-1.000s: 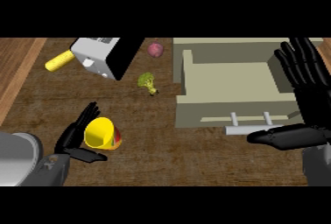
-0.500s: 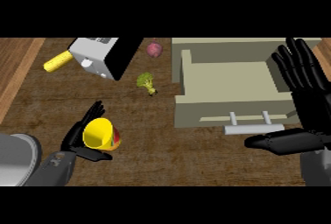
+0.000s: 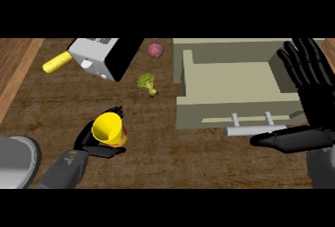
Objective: Pick up the cup, place it into the drawer and close the drawer
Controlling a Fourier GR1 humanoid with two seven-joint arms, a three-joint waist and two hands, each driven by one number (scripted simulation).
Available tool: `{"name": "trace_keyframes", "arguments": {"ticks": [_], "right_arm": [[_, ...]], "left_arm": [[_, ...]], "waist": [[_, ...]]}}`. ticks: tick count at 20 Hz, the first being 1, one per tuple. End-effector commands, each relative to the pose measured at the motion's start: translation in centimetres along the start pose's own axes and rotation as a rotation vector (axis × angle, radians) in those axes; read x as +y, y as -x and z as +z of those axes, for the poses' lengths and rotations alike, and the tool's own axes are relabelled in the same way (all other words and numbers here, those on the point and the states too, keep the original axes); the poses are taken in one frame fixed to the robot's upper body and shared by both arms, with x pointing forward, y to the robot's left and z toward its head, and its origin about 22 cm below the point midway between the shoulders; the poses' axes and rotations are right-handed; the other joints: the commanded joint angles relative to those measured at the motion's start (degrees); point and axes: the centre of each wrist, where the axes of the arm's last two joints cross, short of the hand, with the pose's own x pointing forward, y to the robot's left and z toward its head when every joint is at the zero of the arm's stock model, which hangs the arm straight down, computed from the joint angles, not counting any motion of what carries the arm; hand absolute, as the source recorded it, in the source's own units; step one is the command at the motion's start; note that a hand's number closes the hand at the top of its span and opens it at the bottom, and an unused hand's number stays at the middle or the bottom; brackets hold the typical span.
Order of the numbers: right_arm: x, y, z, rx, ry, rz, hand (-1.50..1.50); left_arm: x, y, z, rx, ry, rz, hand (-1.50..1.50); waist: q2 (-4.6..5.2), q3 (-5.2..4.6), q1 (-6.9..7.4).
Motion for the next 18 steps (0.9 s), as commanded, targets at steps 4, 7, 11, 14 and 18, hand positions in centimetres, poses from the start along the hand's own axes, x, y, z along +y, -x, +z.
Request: {"name": "trace_keyframes", "arguments": {"ticks": [4,7,11,14,18], "right_arm": [[-0.1,0.6,0.5,0.008,0.005,0.014,-1.50],[-0.7,-0.2,0.5,0.005,0.000,0.025,-1.50],[-1.4,0.2,-0.1,0.004,0.024,0.015,-1.50],[-0.6,-0.2,-0.3,0.012,0.025,0.017,-1.50],[-1.9,0.3,0.0,0.005,0.031,0.023,-1.50]], "left_arm": [[0.3,-0.1,0.5,-0.276,0.025,0.007,1.50],[0.6,-1.2,-0.7,-0.334,-0.060,-0.181,1.50],[0.1,-1.8,-2.2,-0.429,-0.140,-0.031,1.50],[-0.3,-1.0,-1.3,-0.448,-0.409,-0.091,1.50],[-0.5,-1.4,-2.2,-0.522,-0.481,-0.038,1.50]], "waist": [[-0.04,0.01,0.32],[-0.27,0.06,0.16],[-0.21,0.10,0.75],[-0.36,0.08,1.61],[-0.30,0.15,1.12]]}}
